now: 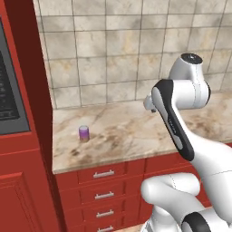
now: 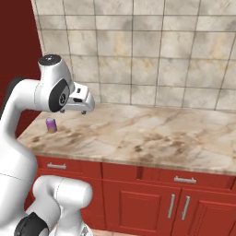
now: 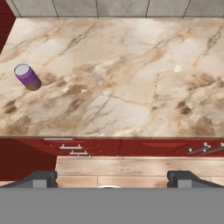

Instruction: Four empty soda cans are scattered around the kitchen. Gather all the cans and cluster them next to the stove for recycling.

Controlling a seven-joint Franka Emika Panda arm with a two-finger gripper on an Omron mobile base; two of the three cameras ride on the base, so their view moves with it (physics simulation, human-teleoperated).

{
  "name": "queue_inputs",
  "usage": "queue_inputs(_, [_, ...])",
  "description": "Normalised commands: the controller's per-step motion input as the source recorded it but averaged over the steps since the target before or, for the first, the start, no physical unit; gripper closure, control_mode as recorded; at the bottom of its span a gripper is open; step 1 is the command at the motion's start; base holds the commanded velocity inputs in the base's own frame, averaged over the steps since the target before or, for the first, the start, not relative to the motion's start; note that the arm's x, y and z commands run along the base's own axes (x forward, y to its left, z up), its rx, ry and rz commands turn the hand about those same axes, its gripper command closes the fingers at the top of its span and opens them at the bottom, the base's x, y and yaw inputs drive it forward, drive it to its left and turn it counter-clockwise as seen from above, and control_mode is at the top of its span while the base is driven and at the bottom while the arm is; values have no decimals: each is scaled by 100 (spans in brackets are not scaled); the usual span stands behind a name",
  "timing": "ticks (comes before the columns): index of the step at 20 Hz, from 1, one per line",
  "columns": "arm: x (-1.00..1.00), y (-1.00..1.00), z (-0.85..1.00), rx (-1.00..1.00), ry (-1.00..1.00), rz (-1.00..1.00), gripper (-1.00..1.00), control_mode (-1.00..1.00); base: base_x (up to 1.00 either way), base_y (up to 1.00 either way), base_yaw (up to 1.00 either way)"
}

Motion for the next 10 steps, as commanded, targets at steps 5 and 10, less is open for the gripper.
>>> queue_inputs(5, [0, 0, 0, 0, 0, 0, -100, 100, 0, 54, -2])
queue_inputs(10, [0, 0, 0, 0, 0, 0, -100, 100, 0, 54, -2])
